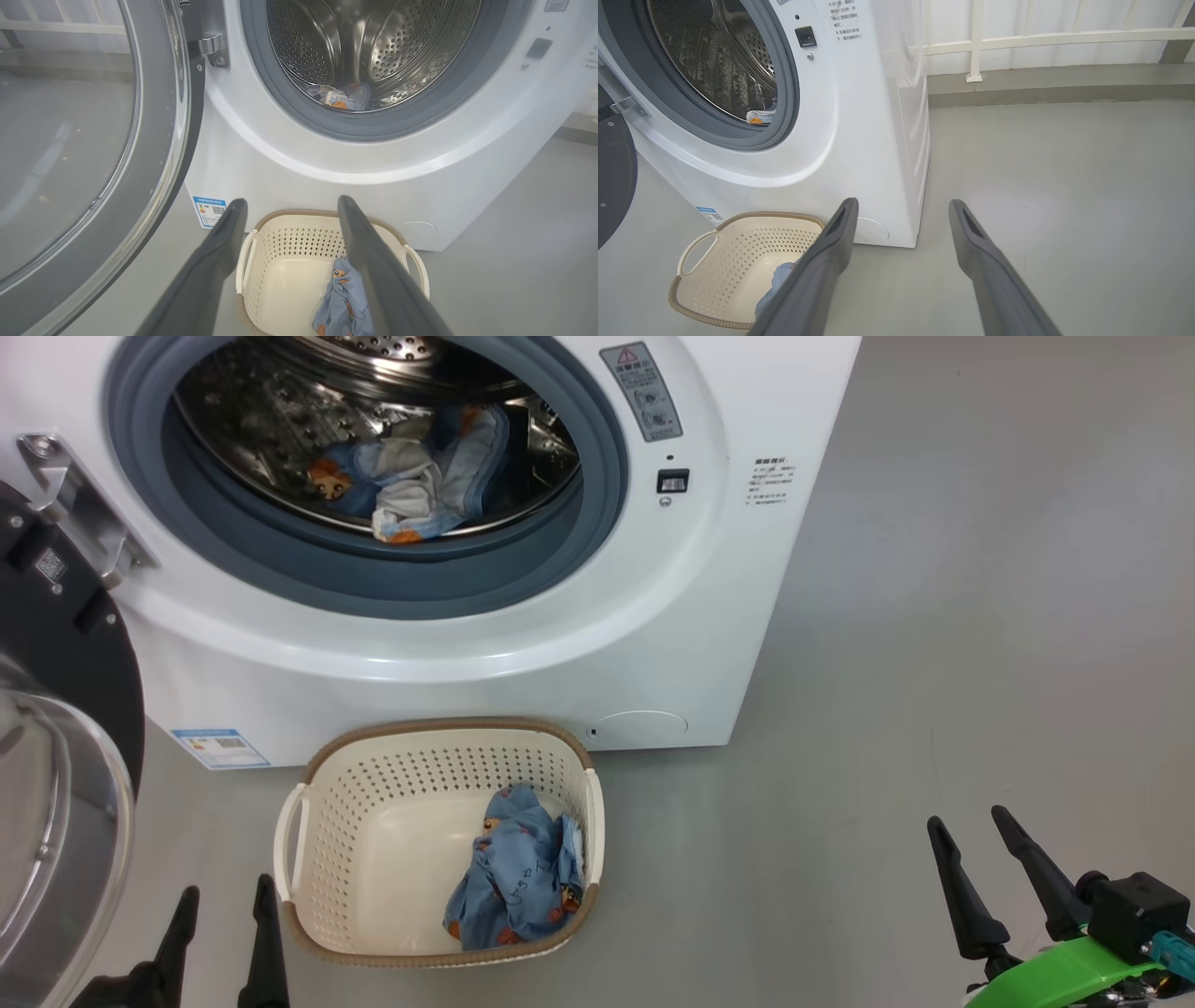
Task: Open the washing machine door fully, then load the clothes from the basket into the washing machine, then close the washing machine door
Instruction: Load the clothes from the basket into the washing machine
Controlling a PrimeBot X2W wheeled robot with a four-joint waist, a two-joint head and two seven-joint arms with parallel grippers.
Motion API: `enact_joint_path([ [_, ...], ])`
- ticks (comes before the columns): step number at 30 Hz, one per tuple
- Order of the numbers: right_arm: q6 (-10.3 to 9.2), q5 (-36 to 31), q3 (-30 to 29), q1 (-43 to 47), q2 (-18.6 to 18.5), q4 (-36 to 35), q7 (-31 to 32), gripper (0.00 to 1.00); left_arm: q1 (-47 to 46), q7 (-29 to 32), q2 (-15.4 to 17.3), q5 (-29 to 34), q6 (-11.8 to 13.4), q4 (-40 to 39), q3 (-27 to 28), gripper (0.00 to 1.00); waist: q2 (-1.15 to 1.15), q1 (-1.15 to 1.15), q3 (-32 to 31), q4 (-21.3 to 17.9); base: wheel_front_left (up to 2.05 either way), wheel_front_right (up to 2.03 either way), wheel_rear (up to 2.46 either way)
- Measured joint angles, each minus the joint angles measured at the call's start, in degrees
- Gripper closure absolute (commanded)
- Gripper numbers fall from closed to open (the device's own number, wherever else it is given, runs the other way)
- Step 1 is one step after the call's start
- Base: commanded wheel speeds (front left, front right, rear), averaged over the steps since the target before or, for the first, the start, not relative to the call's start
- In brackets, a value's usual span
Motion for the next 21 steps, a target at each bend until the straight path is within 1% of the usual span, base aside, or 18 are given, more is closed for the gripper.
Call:
enact_joint_path([
  [13, 0.0, 0.0, 0.0, -1.9, 0.8, -0.5, 0.0, 0.0, -3.9, 0.0, 0.0, -0.3, 0.0, 2.7, -2.2, 0.0, 0.0, 0.0, 2.7, -0.8, 0.0, 0.0, 0.0],
  [21, 0.0, 0.0, -0.1, -4.3, 1.1, -1.2, 0.0, 0.0, -7.3, 0.0, 0.7, -1.6, 0.0, 6.1, -5.4, 0.0, 0.0, 0.0, 5.6, -1.2, 0.0, 0.0, 0.0],
])
